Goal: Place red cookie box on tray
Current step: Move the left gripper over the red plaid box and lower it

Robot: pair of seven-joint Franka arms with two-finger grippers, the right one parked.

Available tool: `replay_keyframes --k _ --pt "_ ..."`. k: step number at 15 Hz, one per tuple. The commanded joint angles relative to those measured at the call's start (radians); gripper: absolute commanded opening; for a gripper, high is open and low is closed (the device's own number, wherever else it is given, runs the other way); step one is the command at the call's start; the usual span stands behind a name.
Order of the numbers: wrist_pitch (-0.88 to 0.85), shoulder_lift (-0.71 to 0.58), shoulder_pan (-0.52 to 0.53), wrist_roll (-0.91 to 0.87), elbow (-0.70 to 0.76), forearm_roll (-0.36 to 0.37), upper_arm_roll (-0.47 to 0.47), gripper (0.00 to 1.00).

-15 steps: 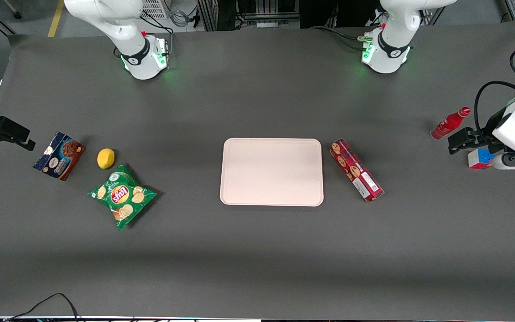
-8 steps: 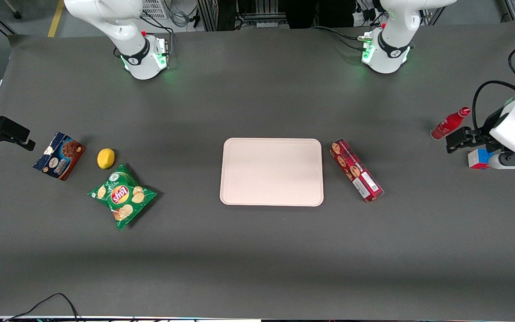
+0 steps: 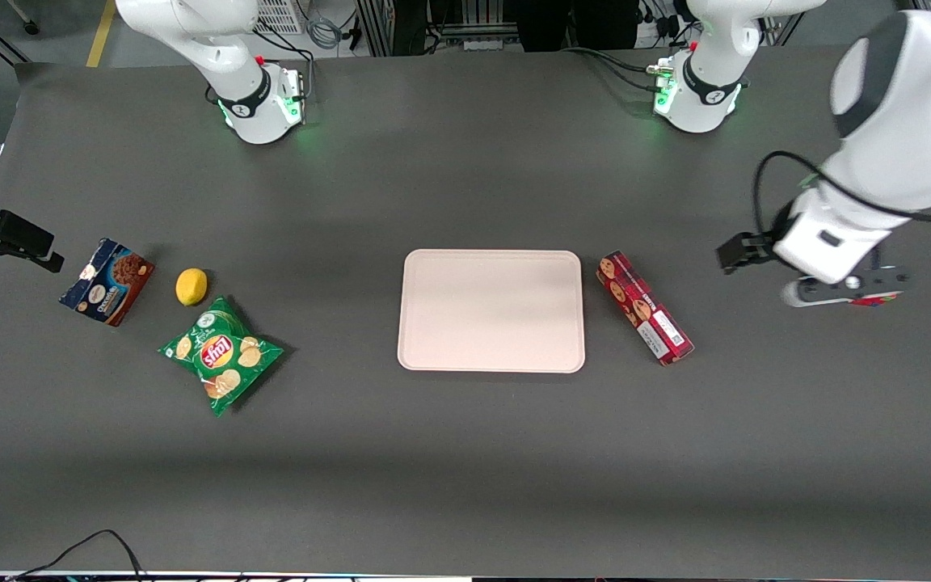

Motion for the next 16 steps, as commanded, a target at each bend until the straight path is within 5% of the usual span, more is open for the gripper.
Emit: replay_keyframes --k 1,7,10,16 --pt "-0.001 0.043 -0.001 -0.201 0.016 -0.004 -0.091 1.0" --pt "0.129 0.062 0.002 -0.528 -0.085 -0.039 -0.119 1.0" --pt "0.232 0.045 0.007 -0.553 -0.186 -0.081 -0.109 1.0" --pt "0.335 0.069 0.008 -0.546 -0.294 -0.047 -0.107 1.0"
